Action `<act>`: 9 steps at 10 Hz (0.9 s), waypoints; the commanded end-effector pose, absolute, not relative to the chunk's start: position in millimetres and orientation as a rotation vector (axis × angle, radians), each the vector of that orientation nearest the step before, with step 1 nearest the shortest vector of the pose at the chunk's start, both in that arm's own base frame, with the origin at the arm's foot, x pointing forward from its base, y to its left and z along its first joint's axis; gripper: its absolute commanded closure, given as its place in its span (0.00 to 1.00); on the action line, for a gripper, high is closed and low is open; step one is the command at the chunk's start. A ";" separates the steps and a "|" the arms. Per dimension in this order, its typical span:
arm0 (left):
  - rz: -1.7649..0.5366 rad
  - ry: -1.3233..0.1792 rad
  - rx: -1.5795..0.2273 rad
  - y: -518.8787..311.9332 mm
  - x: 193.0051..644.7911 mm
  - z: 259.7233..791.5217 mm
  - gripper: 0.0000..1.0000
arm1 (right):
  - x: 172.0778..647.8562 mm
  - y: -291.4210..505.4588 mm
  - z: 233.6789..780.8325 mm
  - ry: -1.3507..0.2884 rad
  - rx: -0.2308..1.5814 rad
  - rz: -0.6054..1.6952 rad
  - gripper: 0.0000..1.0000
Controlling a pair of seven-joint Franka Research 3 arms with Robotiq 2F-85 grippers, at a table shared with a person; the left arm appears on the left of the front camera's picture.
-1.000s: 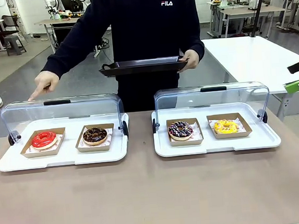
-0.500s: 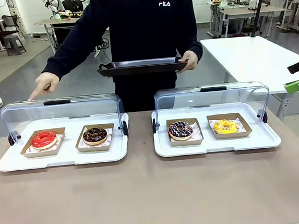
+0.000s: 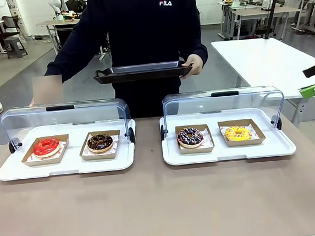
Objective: Provide the desired donut to the person.
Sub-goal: Pick up and lift the Paper togo box containing the Donut pointed at by the person.
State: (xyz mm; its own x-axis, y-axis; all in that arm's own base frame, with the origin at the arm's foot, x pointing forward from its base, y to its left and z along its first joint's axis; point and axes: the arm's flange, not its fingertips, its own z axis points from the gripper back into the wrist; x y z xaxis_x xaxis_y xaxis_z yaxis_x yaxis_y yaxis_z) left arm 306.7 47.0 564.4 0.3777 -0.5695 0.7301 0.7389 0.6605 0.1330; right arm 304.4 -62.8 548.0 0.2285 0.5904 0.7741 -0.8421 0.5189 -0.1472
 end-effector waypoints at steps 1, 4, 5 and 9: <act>-0.850 -0.831 -0.225 47.8 307.0 563.9 0.00 | 304.9 -62.3 546.8 -0.893 0.346 1.015 0.00; -0.850 -0.831 -0.225 47.8 307.0 563.9 0.00 | 304.9 -62.3 546.8 -0.893 0.346 1.015 0.00; -0.850 -0.831 -0.225 47.8 307.0 563.9 0.00 | 304.9 -62.3 546.8 -0.893 0.346 1.015 0.00; -0.878 -0.598 -0.047 27.8 347.6 553.1 0.00 | 304.9 -62.3 546.8 -0.893 0.346 1.015 0.00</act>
State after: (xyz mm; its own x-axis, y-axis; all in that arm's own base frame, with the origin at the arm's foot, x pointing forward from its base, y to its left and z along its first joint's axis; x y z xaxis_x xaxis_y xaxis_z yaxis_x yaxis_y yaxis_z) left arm 322.9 34.8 552.5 0.4168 -0.6461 0.6394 0.7445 0.6462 0.1677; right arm 304.4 -62.5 548.0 0.2285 0.5913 0.7734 -0.8422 0.5186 -0.1476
